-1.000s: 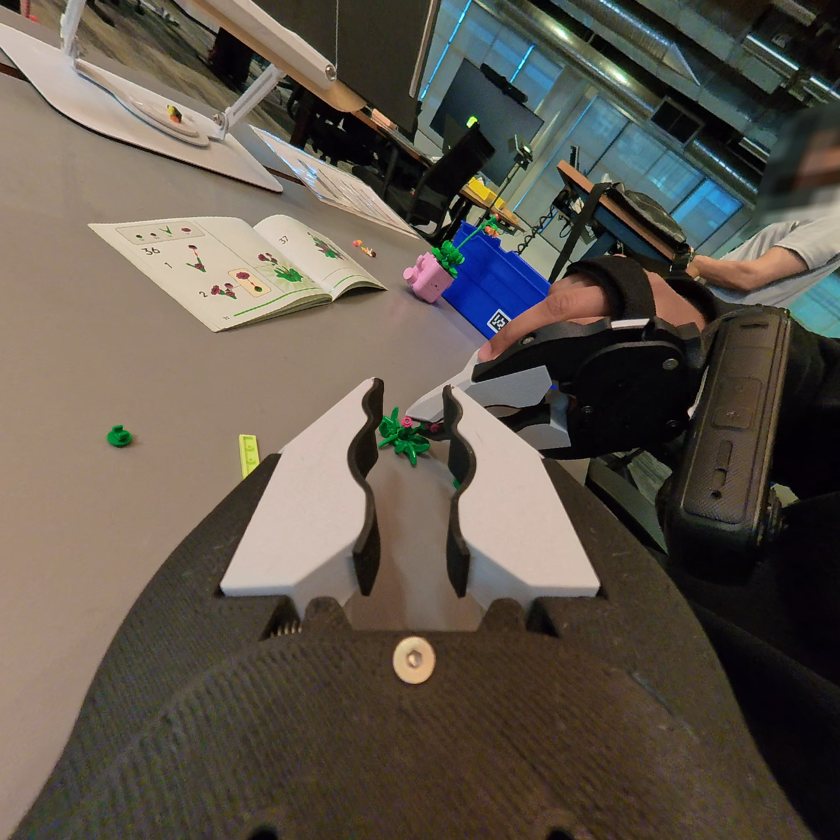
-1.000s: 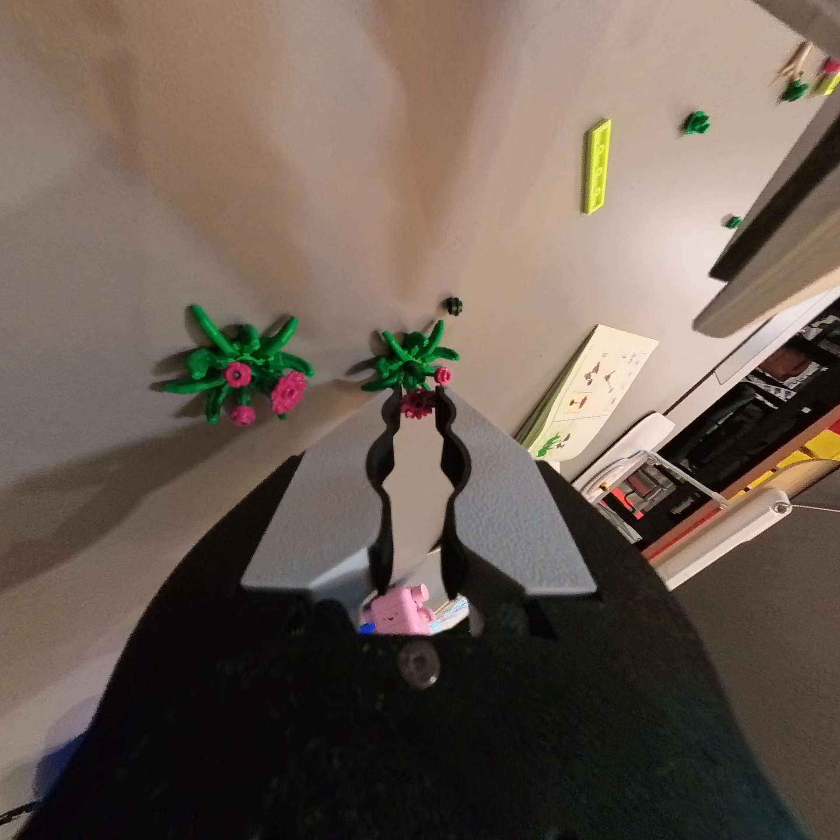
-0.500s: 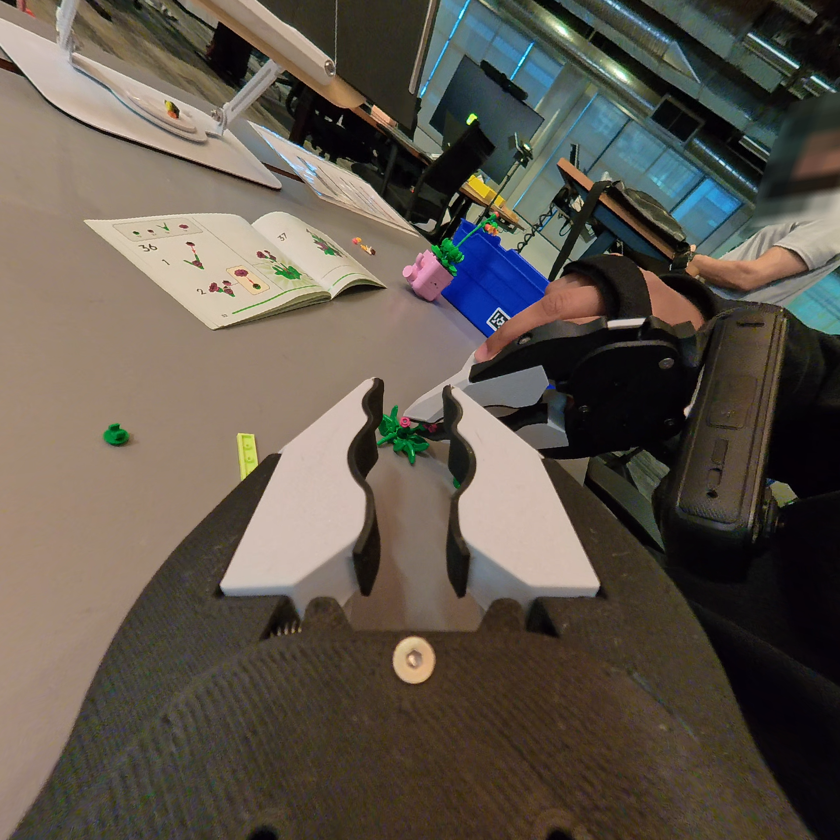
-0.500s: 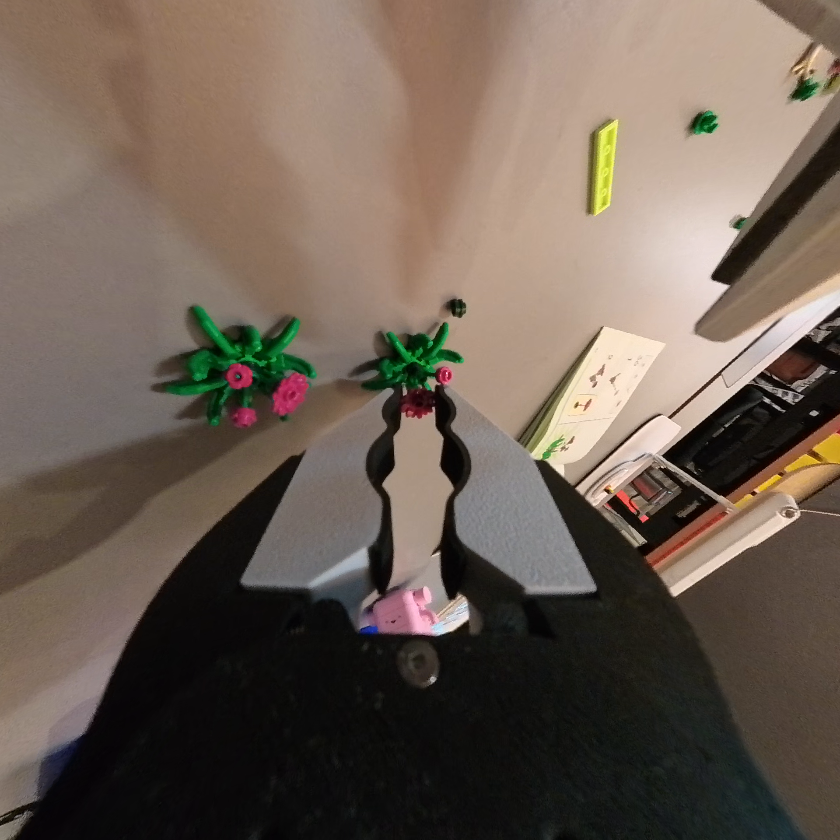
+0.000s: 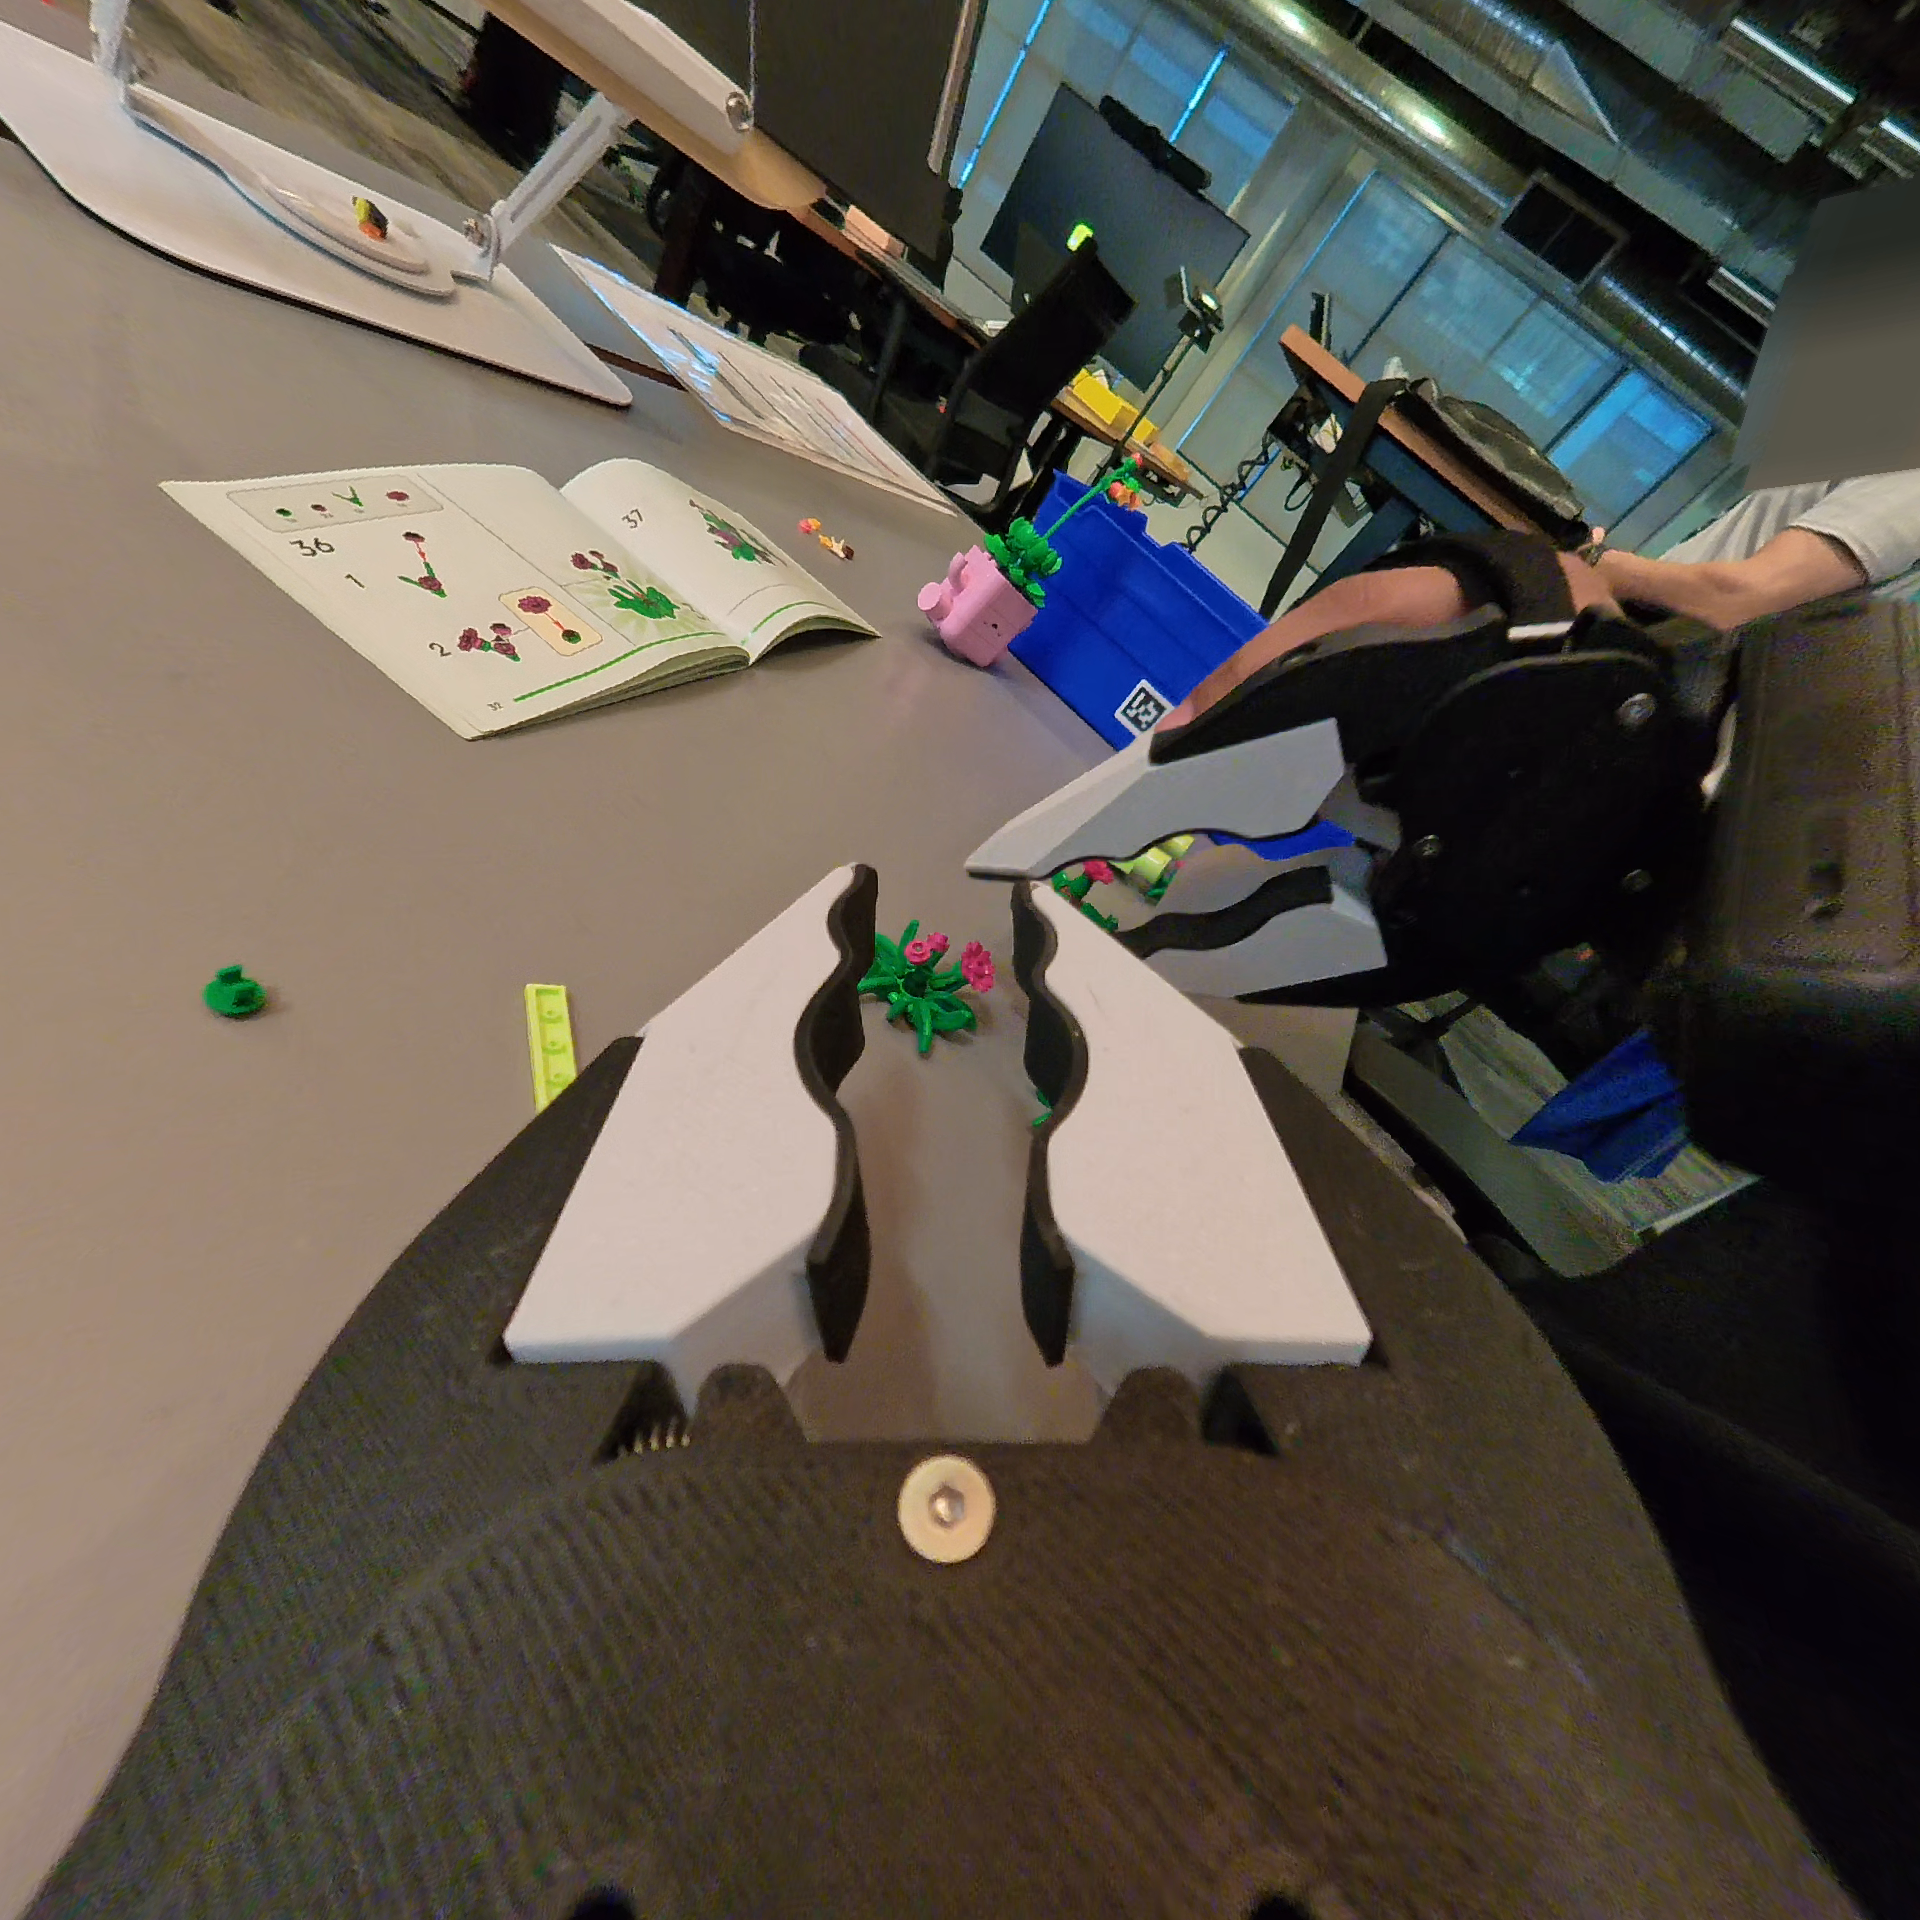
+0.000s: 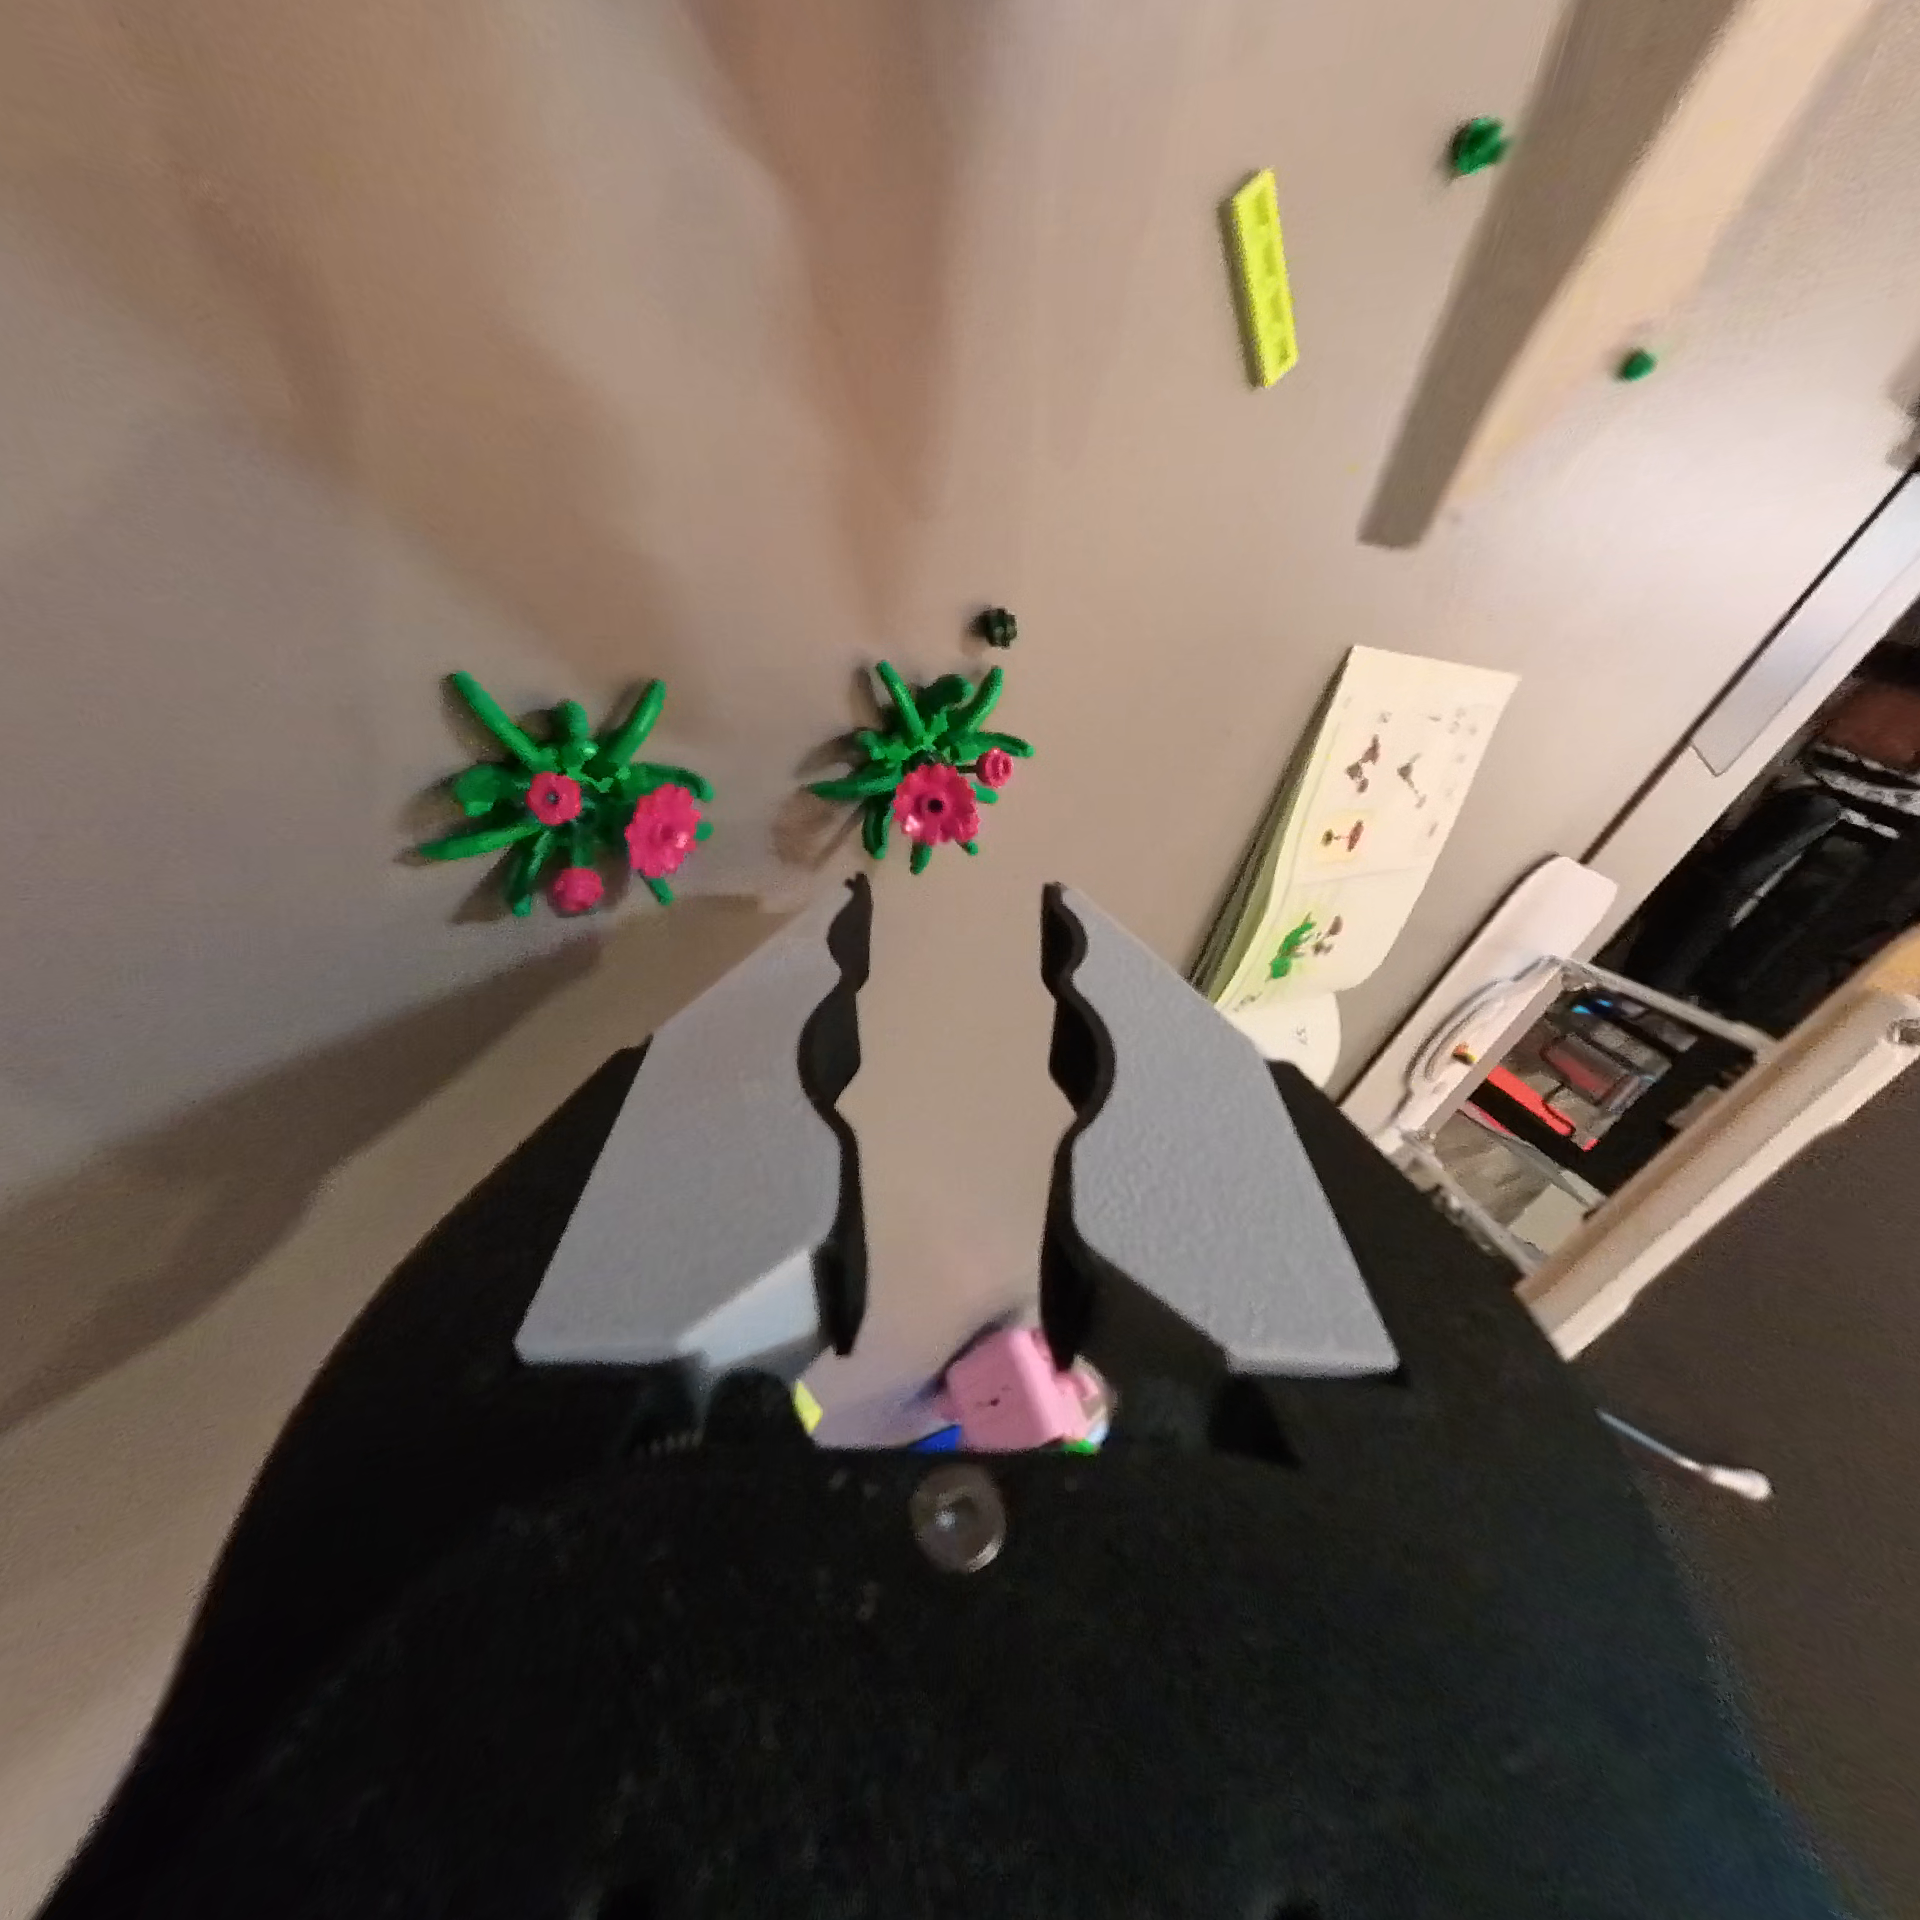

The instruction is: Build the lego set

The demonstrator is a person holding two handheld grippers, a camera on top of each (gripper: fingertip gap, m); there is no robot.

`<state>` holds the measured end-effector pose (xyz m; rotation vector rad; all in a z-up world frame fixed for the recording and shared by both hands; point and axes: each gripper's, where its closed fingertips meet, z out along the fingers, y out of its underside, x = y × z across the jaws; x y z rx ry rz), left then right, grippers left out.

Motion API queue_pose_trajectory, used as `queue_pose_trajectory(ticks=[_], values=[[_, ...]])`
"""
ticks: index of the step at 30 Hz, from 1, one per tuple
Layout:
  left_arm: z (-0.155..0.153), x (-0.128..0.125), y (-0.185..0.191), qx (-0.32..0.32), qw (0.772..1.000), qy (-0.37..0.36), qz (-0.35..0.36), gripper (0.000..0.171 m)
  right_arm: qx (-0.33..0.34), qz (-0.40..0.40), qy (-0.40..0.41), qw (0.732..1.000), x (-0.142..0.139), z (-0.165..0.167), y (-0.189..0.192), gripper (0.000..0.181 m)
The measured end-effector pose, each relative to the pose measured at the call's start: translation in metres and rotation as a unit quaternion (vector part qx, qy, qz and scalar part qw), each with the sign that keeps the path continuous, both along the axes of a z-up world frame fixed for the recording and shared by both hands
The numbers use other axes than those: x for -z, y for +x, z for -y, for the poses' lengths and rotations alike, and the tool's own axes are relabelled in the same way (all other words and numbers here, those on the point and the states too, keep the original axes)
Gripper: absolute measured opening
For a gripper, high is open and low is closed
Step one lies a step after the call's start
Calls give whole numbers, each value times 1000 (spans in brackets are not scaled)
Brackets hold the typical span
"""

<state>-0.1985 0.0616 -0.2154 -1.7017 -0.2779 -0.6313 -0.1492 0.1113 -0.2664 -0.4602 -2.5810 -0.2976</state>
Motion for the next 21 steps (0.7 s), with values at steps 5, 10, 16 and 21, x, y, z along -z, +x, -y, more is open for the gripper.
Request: queue_pose_trajectory(ticks=[5,10,16,21], values=[[-1,1,5,8,1000,-3,-10,24,64,-65,-68,993,-17,-3,9,28],[-2,0,8,9,1000,-1,-25,25,179,-162,-271,932,-34,9,23,29],[-4,-2,8,-10,997,-5,-80,30,207,-302,-492,790,-57,18,39,42],[-9,1,22,6,990,-23,-138,29,170,-368,-554,727,-60,18,46,47]])
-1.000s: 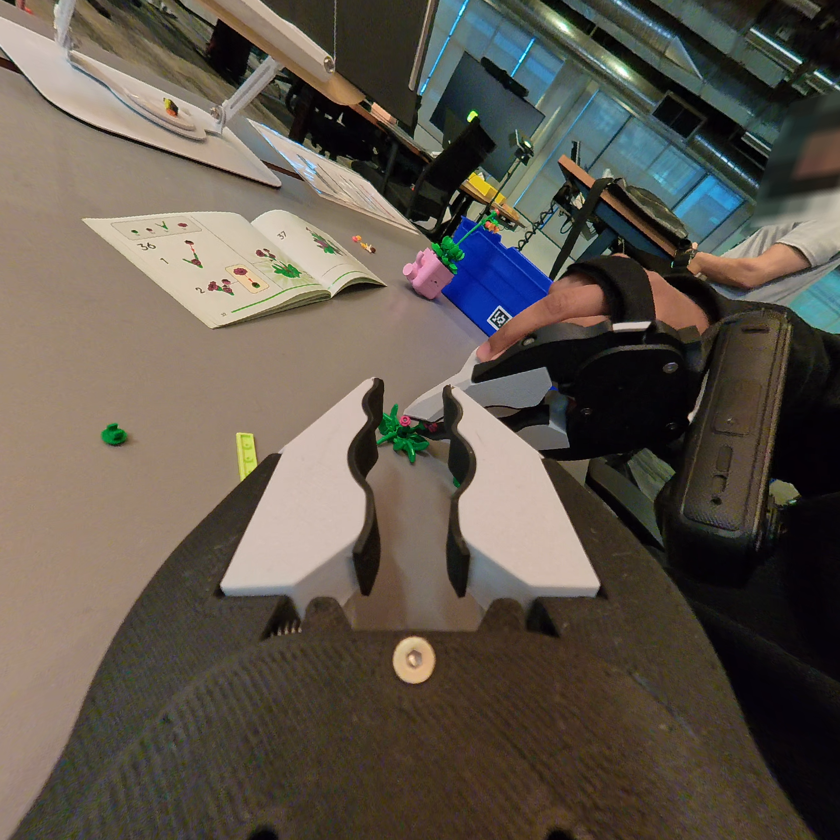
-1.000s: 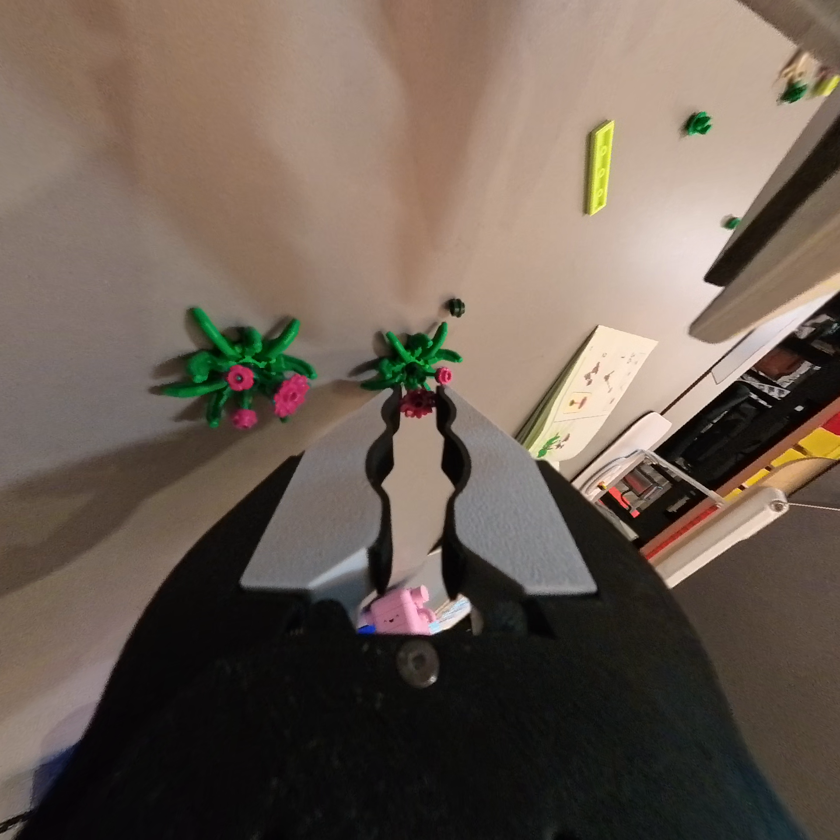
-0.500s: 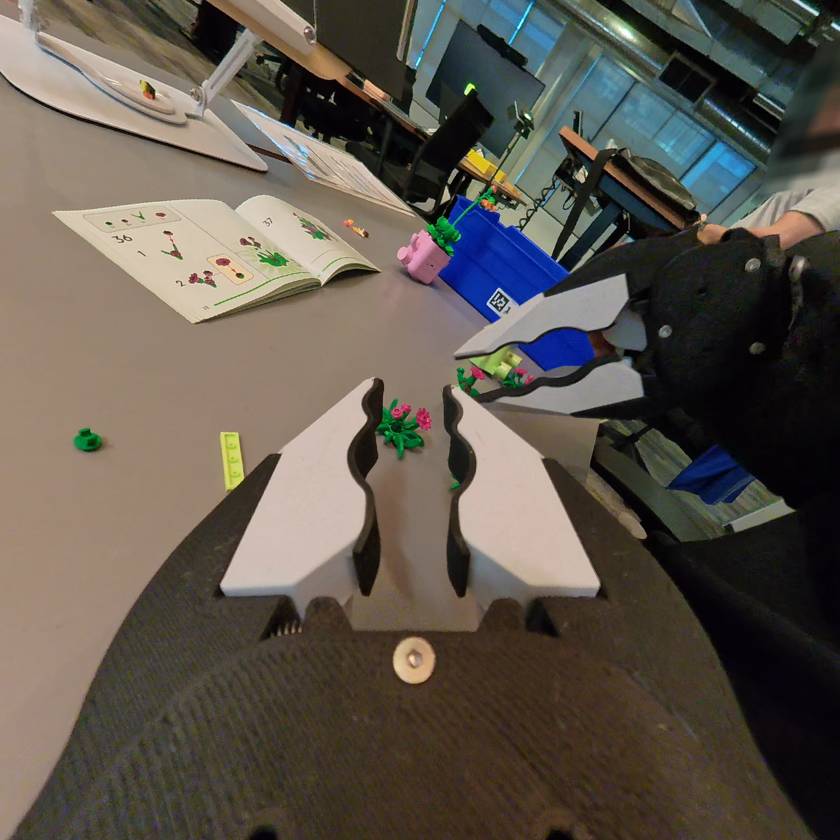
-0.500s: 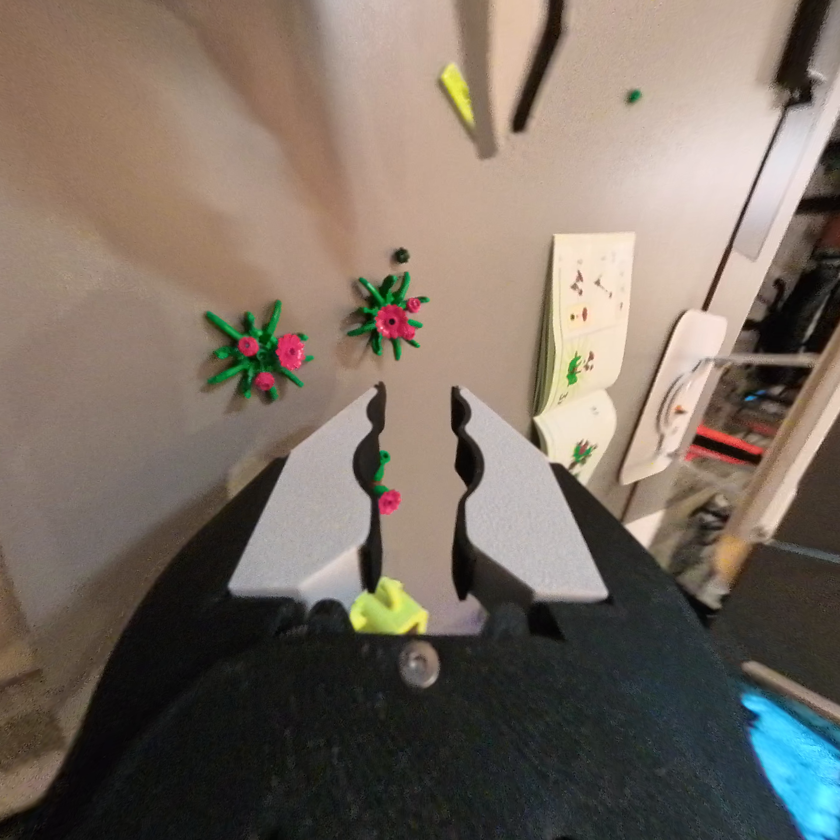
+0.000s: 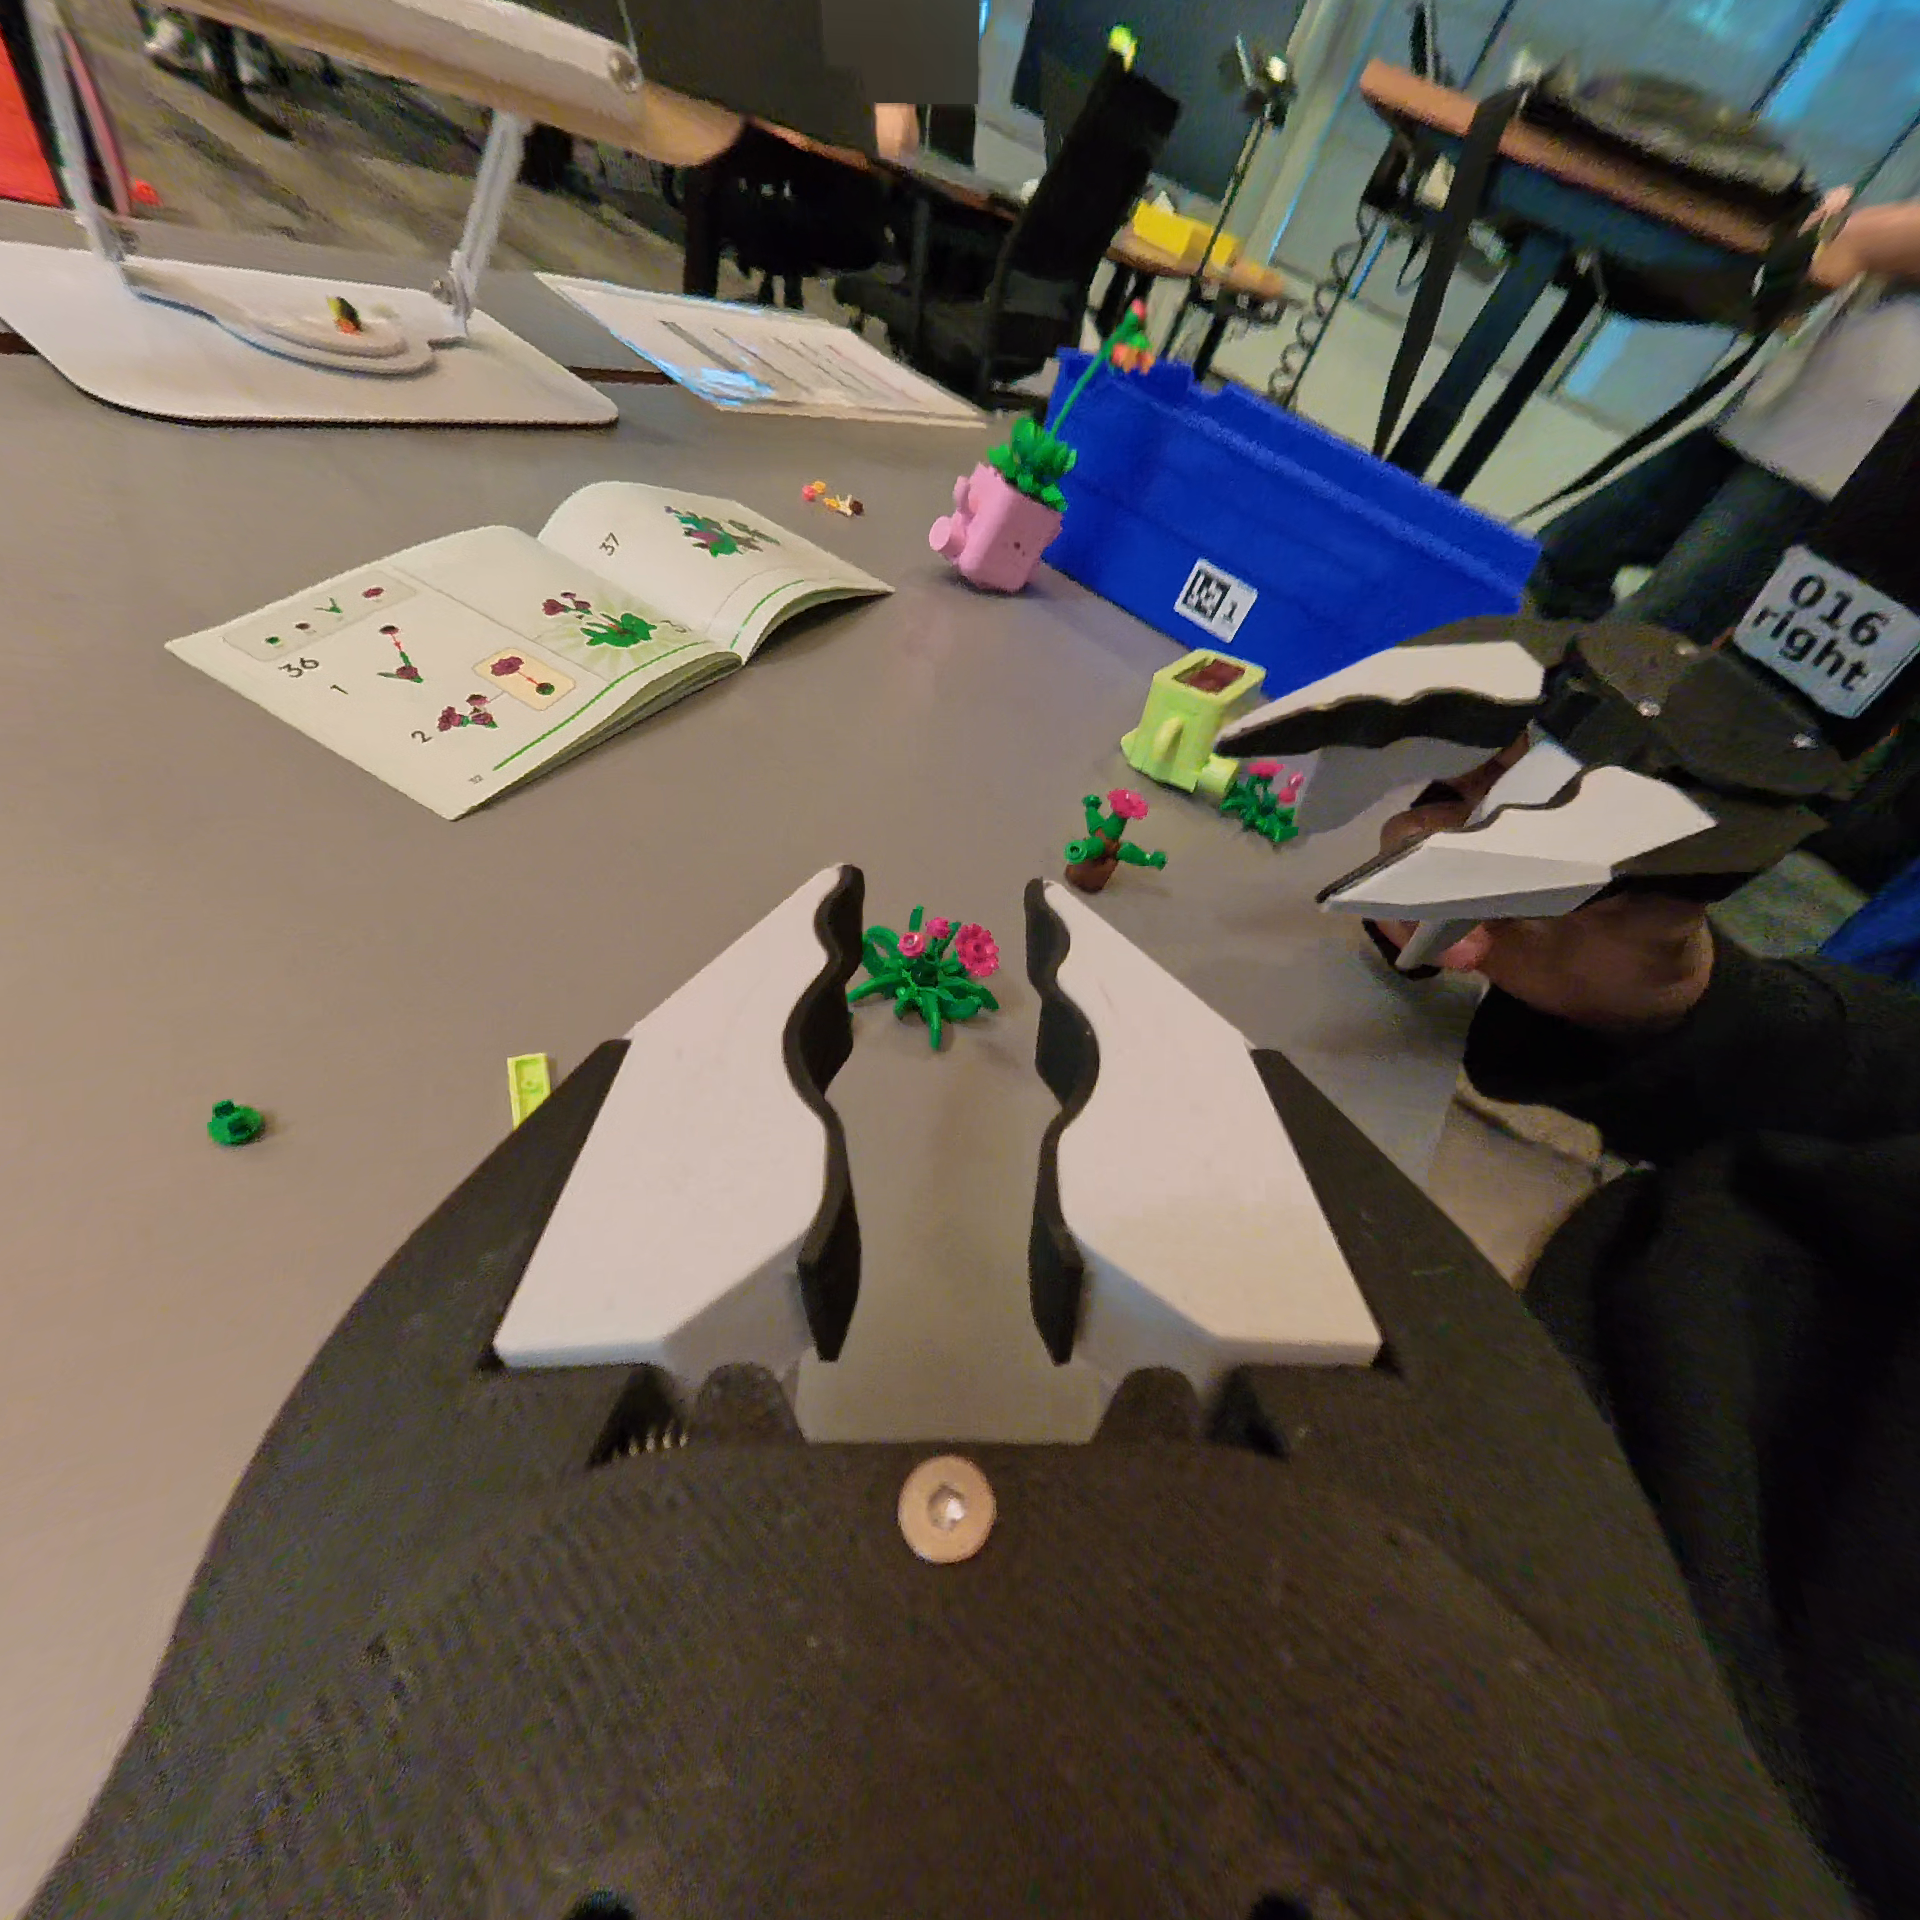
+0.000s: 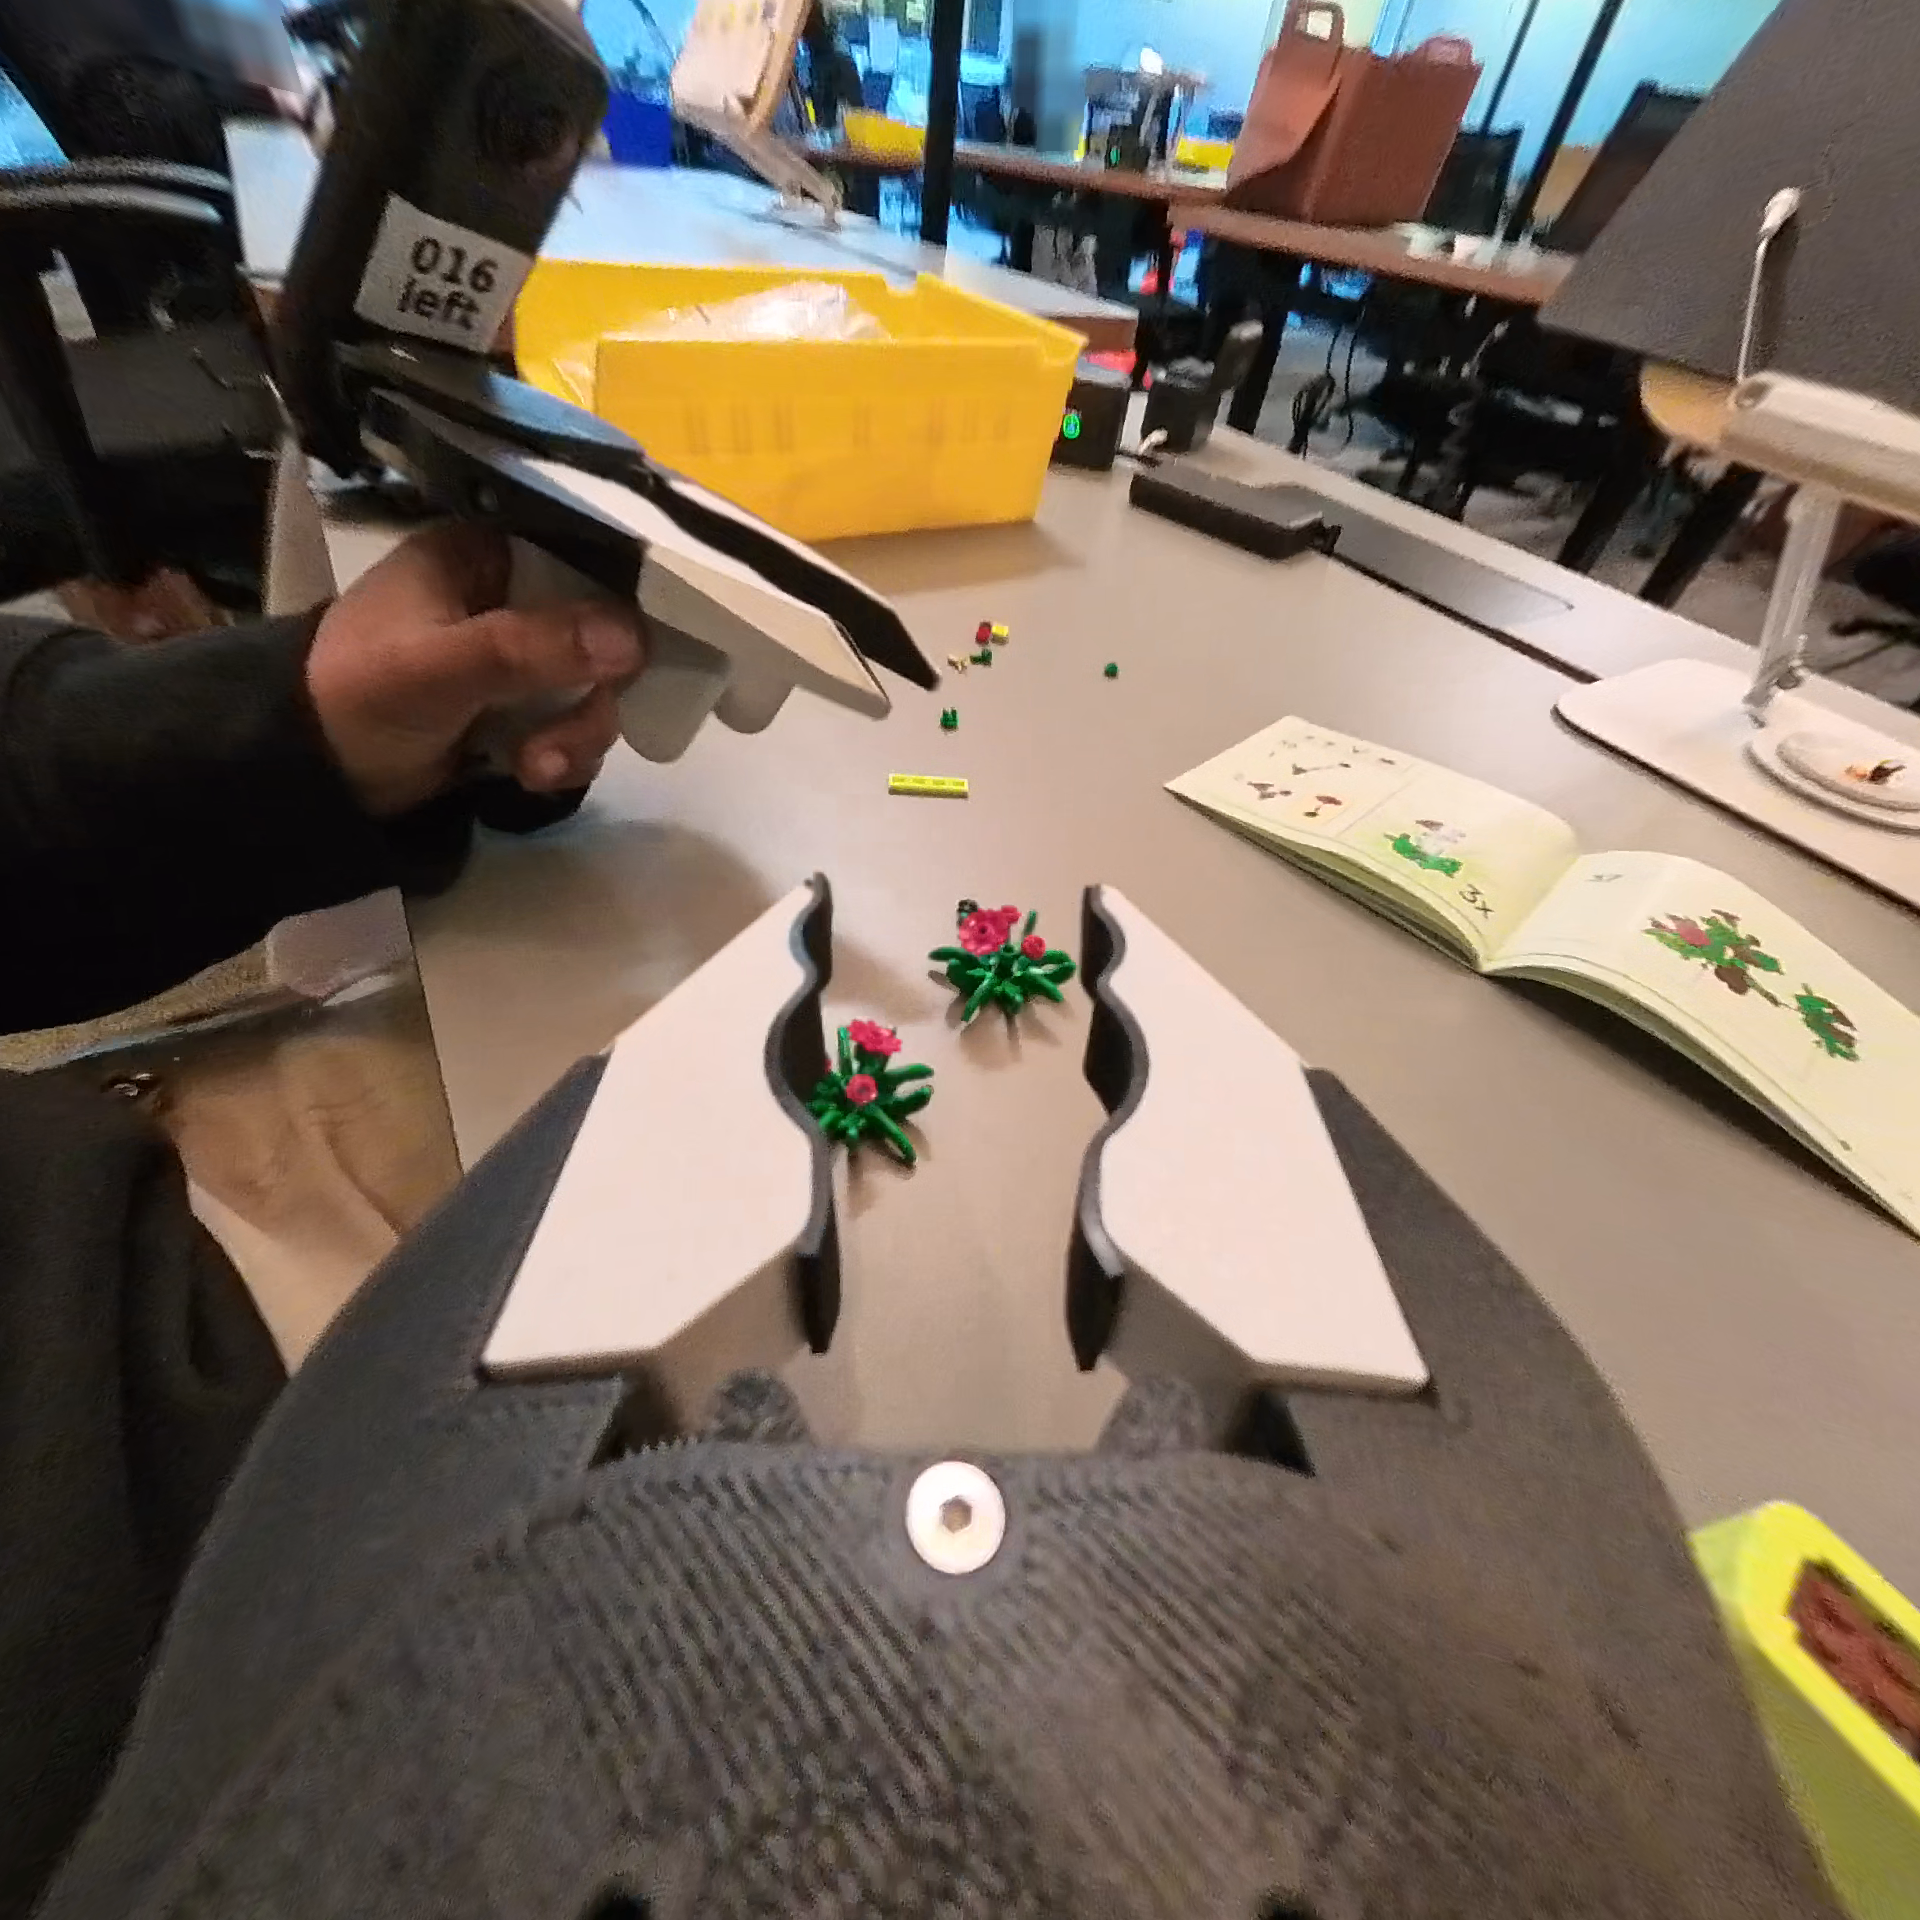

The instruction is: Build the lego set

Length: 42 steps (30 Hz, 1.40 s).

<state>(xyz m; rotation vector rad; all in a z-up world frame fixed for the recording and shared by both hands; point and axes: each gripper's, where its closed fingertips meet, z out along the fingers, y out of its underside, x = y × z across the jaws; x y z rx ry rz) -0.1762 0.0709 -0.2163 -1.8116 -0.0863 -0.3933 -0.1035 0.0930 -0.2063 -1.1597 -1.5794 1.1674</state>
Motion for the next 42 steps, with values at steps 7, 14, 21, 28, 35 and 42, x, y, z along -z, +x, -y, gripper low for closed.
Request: queue_pose_trajectory(ticks=[7,14,21,28,35,42], values=[[-12,21,11,-8,994,-57,-97,30,-12,-53,-10,998,-6,1,19,40],[-13,25,14,-8,990,-71,-119,31,-113,-43,65,991,6,39,26,45],[-12,21,10,-2,996,-60,-70,36,-111,-40,186,975,23,57,20,35],[-12,22,11,4,996,-63,-63,38,-112,-31,120,986,16,48,17,40],[-13,26,11,9,996,-75,-53,39,-120,-22,80,989,14,45,17,36],[-14,27,10,12,996,-80,-40,38,-123,-15,85,989,16,46,16,31]])
